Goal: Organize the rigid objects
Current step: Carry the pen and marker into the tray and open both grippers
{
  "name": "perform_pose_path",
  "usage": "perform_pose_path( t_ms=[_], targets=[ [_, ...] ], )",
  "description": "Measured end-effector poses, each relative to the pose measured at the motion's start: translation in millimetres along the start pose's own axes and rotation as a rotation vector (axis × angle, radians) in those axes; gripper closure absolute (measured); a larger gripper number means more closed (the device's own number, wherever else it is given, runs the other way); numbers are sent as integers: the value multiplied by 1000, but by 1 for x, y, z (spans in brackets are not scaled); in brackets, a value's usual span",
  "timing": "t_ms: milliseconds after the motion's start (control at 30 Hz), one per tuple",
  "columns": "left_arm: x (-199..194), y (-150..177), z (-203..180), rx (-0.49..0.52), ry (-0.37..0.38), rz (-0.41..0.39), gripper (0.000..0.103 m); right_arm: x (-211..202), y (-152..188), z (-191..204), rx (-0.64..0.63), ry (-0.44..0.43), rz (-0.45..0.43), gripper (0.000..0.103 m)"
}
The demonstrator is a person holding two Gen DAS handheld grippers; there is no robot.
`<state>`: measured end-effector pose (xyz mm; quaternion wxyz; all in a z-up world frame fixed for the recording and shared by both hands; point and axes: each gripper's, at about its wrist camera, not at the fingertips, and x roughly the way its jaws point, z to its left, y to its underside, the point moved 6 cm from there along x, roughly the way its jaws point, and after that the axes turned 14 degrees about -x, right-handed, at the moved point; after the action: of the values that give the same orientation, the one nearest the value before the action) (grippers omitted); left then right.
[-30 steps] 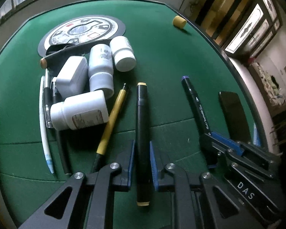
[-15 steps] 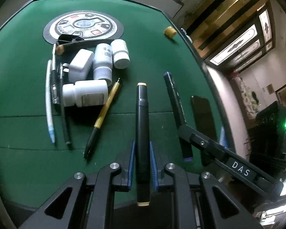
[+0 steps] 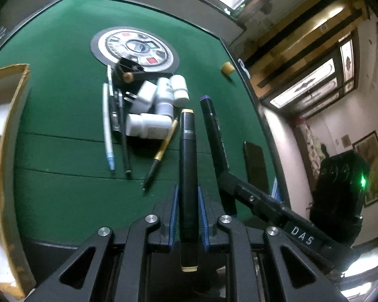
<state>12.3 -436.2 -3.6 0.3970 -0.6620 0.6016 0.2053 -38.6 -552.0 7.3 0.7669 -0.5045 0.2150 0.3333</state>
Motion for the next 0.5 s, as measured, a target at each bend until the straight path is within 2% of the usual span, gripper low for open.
perform_pose_path(
  t_ms=[367, 500],
  targets=[
    [-72, -9, 67, -168, 36, -103, 88, 54, 1, 90, -182, -154, 96, 88],
    [-102, -19, 92, -204, 24, -161, 88, 74, -1, 119, -242, -195, 127, 88]
  ],
)
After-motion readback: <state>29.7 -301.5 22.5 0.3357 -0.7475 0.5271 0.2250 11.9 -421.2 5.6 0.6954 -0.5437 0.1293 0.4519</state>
